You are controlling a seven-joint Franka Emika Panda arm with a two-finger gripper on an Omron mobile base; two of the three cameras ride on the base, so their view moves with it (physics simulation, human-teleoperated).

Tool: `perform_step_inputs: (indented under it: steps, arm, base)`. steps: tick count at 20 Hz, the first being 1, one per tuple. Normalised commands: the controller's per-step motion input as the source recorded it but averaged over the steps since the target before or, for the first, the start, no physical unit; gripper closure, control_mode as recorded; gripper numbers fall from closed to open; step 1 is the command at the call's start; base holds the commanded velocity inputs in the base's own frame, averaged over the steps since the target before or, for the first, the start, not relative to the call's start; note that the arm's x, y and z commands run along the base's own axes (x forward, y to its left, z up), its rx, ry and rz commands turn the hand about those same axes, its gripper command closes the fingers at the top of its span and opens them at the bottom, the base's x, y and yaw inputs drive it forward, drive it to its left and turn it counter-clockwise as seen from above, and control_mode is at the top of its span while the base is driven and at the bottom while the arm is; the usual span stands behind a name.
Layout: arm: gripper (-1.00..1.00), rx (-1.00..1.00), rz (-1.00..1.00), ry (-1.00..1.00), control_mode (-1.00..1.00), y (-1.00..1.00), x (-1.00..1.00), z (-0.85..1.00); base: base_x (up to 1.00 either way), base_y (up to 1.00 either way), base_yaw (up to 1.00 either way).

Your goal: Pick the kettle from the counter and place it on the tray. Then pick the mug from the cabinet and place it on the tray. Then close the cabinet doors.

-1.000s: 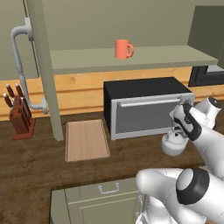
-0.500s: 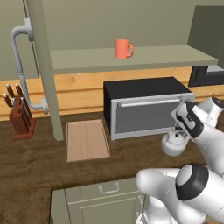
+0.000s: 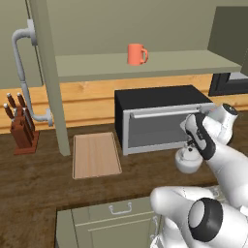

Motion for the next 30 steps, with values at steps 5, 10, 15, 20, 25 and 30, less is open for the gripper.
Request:
perform_step_inputs:
  steps: [5, 10, 15, 20, 25, 30]
  arm:
    - [1.00, -0.15, 0.10, -0.02, -1.00, 0.68, -0.49, 0.35]
    - [1.00, -0.03, 0.07, 0.00, -1.00, 0.24, -0.19, 0.09]
    - [1.00, 0.00, 0.00, 0.00, -1.00, 0.00, 0.00, 0.00]
    - [1.00, 0.00, 0.08, 0.02, -1.00, 0.26, 0.00, 0.03]
    - [1.00, -0.04, 0.28, 0.13, -1.00, 0.81, 0.22, 0.21]
    - [1.00, -0.08, 0.22, 0.08, -1.00, 0.99, 0.15, 0.25]
  base:
    - [0.00, 0.00, 0.00]
    - [0.00, 0.00, 0.00]
    - [0.00, 0.00, 0.00]
    - [0.00, 0.00, 0.00]
    - [0.00, 0.00, 0.00]
    - [0.00, 0.00, 0.00]
